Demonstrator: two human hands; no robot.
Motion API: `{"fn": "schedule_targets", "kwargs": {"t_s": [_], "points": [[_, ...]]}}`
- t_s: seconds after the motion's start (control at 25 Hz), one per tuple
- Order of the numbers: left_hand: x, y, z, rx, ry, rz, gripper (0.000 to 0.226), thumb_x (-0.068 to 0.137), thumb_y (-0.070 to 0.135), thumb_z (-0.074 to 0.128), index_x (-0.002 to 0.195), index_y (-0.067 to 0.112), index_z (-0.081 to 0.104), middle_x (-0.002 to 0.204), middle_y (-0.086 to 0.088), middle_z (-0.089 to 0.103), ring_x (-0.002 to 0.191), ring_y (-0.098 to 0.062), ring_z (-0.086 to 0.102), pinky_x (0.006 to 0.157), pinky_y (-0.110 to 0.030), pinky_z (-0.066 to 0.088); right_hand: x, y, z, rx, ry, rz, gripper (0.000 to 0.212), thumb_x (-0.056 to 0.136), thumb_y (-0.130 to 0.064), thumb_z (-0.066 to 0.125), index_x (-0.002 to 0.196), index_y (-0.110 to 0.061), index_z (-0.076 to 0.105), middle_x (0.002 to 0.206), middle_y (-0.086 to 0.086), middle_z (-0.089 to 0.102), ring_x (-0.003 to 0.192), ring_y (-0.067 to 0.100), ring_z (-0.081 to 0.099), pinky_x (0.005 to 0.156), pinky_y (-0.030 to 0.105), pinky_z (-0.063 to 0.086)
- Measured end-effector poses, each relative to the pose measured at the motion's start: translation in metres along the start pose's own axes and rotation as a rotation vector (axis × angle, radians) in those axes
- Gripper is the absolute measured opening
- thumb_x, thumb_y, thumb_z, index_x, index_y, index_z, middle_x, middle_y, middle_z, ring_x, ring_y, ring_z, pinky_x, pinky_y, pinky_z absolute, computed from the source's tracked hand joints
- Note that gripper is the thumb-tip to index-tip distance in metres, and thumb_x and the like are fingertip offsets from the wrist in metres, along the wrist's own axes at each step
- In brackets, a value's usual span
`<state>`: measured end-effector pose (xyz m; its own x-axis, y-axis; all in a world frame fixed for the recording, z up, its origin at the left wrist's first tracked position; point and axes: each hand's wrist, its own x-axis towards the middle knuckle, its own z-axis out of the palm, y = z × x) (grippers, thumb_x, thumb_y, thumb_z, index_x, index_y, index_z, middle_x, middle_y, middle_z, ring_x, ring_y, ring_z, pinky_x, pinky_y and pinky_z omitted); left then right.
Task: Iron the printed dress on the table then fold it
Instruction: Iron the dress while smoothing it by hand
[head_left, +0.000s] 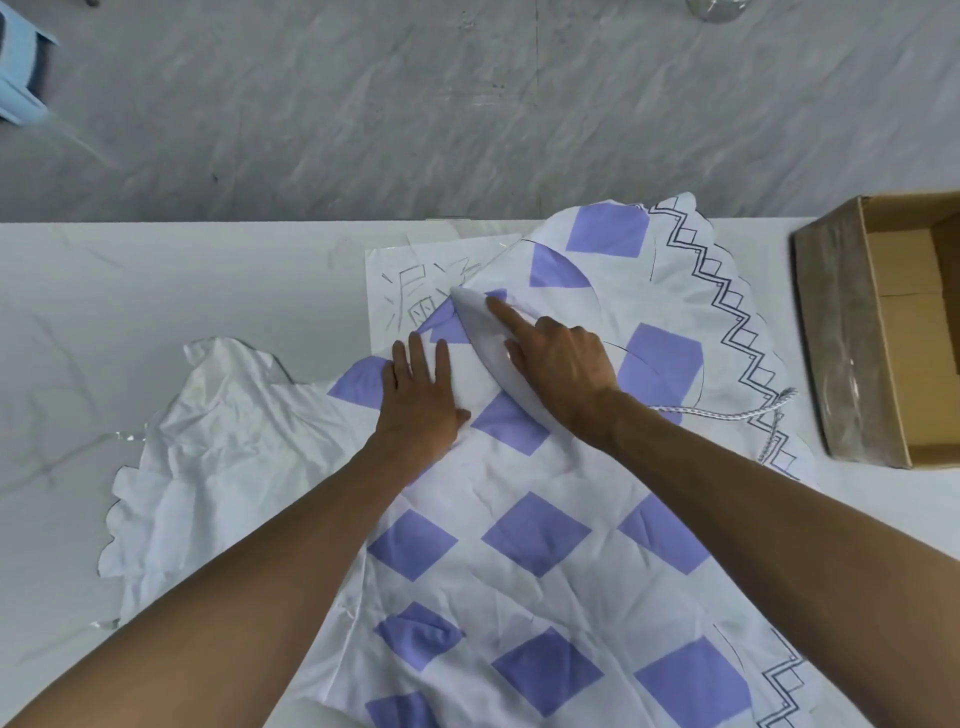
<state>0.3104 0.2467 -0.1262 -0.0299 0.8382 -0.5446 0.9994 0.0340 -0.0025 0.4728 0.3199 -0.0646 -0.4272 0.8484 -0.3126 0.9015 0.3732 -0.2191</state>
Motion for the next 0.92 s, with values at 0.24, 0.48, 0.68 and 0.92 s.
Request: {"fn": "schedule_targets", "kwargs": {"t_s": [0.24, 0.48, 0.68, 0.92], "points": [[0.004, 0.007, -0.006, 0.022, -0.049, -0.043, 0.095, 0.094, 0.054, 0.048, 0.152, 0.005, -0.008, 0.156, -0.03, -0.01, 0.145, -0.048, -0.001, 0.117, -0.052, 0.011, 0.02, 0.067, -0.012, 0.02, 0.096, 0.224, 0.051, 0.101, -0.028, 0.035, 0.149, -0.039, 0.022, 0.092, 0.017, 0.062, 0.075, 0.037, 0.058, 0.063, 0.036, 0.033], [0.009, 0.02, -0.027, -0.097, 0.091, -0.098, 0.071, 0.089, 0.033, 0.058, 0.145, 0.003, 0.026, 0.151, -0.03, 0.024, 0.138, -0.044, 0.028, 0.115, -0.047, 0.024, 0.015, 0.116, -0.036, 0.153, 0.12, 0.384, 0.047, 0.099, -0.025, 0.037, 0.146, -0.032, 0.032, 0.087, 0.021, 0.061, 0.066, 0.03, 0.043, 0.064, 0.035, 0.033], [0.031, 0.052, -0.029, -0.095, 0.129, 0.085, 0.087, 0.093, 0.04, 0.055, 0.153, 0.006, 0.004, 0.159, -0.025, 0.0, 0.147, -0.04, 0.005, 0.119, -0.046, 0.009, 0.022, 0.082, -0.031, 0.099, 0.082, 0.11, 0.051, 0.1, -0.031, 0.038, 0.148, -0.038, 0.026, 0.095, 0.018, 0.063, 0.079, 0.037, 0.057, 0.063, 0.035, 0.031], [0.04, 0.062, -0.024, -0.008, 0.026, 0.048, 0.088, 0.096, 0.042, 0.052, 0.153, 0.004, -0.003, 0.156, -0.032, -0.008, 0.146, -0.046, -0.003, 0.119, -0.048, 0.004, 0.04, 0.082, -0.023, 0.011, 0.05, 0.105, 0.05, 0.102, -0.031, 0.032, 0.15, -0.039, 0.02, 0.096, 0.017, 0.061, 0.081, 0.038, 0.059, 0.063, 0.036, 0.033]]}}
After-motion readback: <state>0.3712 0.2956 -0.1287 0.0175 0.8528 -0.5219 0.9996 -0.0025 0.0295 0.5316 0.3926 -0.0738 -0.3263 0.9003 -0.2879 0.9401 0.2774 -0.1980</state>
